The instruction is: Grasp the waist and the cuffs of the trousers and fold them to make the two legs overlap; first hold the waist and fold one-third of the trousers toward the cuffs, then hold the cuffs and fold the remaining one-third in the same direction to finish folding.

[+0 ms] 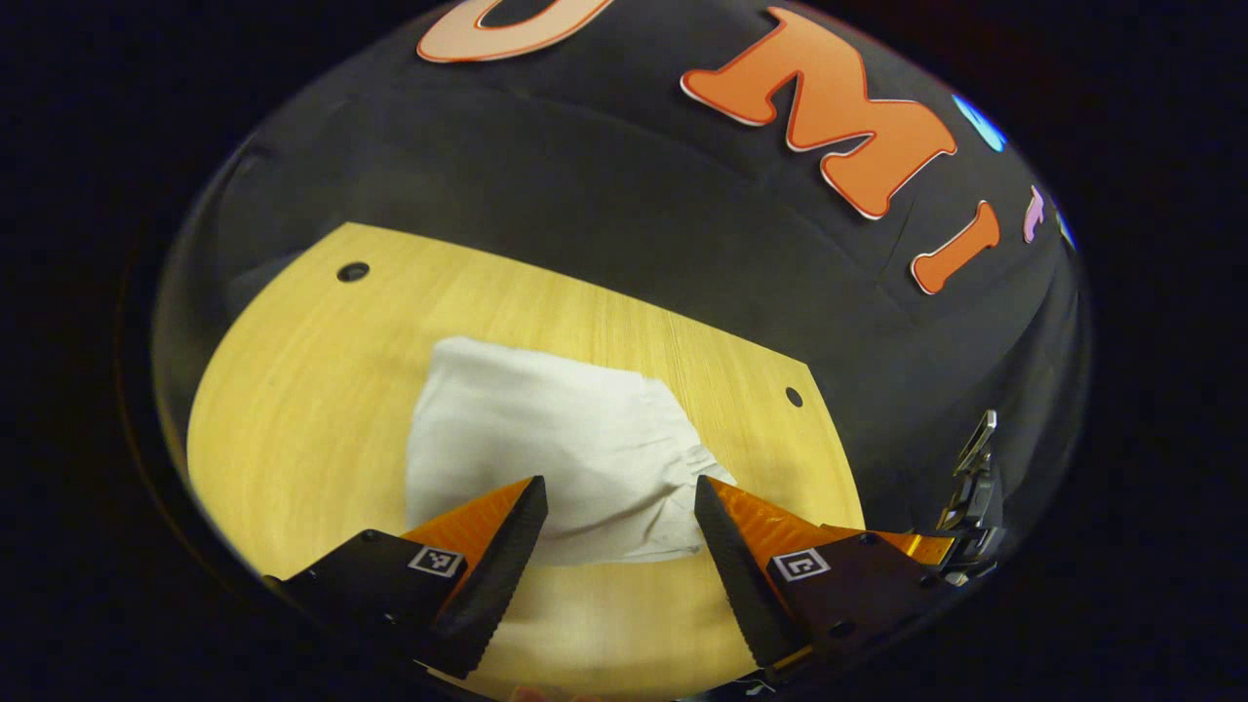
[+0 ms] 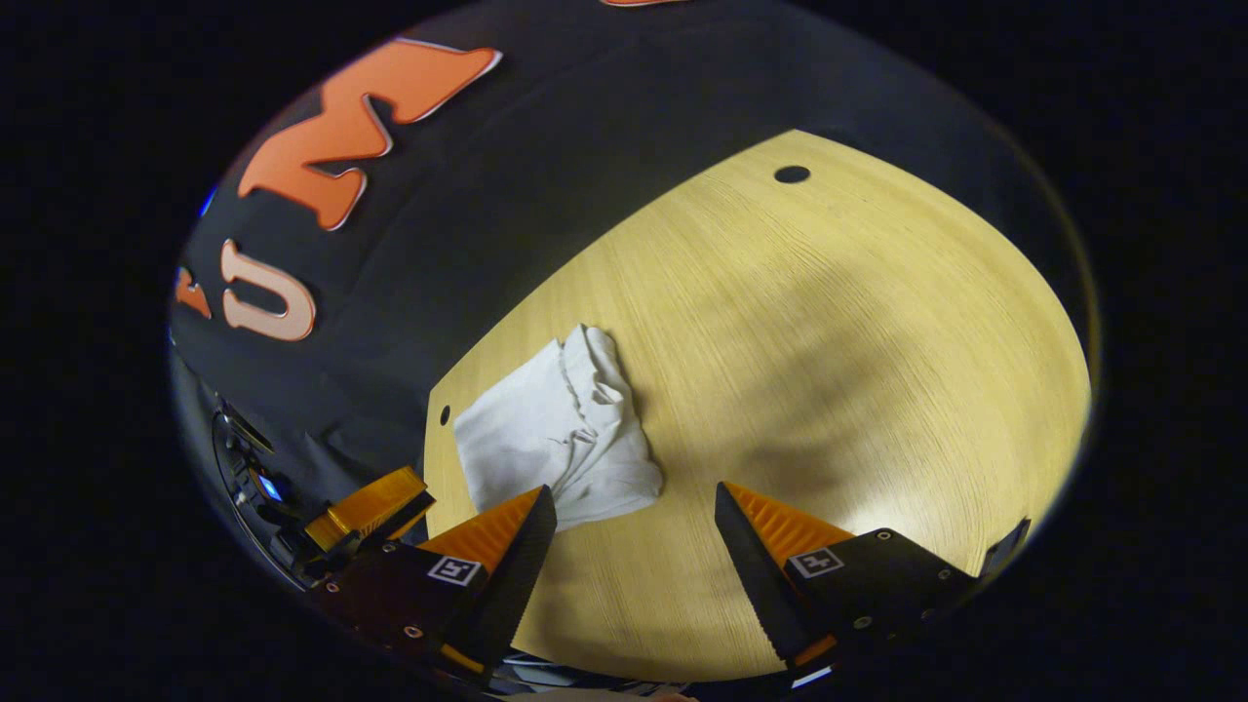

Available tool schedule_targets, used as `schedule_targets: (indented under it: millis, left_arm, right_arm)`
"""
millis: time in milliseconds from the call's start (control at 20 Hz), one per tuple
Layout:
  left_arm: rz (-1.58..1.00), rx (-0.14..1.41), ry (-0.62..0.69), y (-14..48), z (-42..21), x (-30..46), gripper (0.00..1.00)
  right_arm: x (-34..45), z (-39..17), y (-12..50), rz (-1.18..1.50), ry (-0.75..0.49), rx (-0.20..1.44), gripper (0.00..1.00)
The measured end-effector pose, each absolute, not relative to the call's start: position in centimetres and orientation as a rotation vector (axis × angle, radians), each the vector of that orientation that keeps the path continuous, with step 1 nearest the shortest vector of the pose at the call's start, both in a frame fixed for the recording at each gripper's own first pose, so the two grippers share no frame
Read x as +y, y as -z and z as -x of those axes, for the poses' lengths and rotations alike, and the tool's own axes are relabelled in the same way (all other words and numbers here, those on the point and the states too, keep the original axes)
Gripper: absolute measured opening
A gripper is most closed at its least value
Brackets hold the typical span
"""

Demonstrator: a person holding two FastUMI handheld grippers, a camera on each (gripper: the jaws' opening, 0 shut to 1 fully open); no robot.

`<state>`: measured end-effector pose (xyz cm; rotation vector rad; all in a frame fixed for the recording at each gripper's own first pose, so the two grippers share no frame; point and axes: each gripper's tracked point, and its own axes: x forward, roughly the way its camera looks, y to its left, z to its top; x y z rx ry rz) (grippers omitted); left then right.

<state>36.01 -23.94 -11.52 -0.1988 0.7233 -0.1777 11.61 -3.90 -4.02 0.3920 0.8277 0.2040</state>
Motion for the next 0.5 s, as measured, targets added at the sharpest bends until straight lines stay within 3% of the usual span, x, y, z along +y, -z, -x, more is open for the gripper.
schedule_targets:
  millis: [50, 200, 300, 350, 500]
  left_arm:
    - [0.185, 0.692, 0.166, 10.2, -36.0, -22.7, 0.95]
    - [0.148, 0.61, 0.14, 7.0, -35.9, -20.2, 1.0]
    - [0.11, 0.54, 0.111, 4.4, -36.4, -19.3, 0.95]
    - [0.081, 0.503, 0.095, 3.9, -36.5, -18.9, 1.0]
    - [-0.005, 0.38, 0.041, 1.4, -37.2, -17.4, 0.99]
  right_arm:
    - [-3.0, -11.9, 2.8, -0.347, -0.217, 0.787, 0.99]
    - [-0.1, -12.1, -1.8, -0.245, -0.268, 0.644, 0.99]
    - [1.6, -12.2, -3.9, -0.177, -0.285, 0.549, 0.98]
    - [2.2, -12.2, -5.4, -0.143, -0.293, 0.497, 0.99]
    - [3.8, -12.0, -10.3, -0.081, -0.315, 0.271, 0.98]
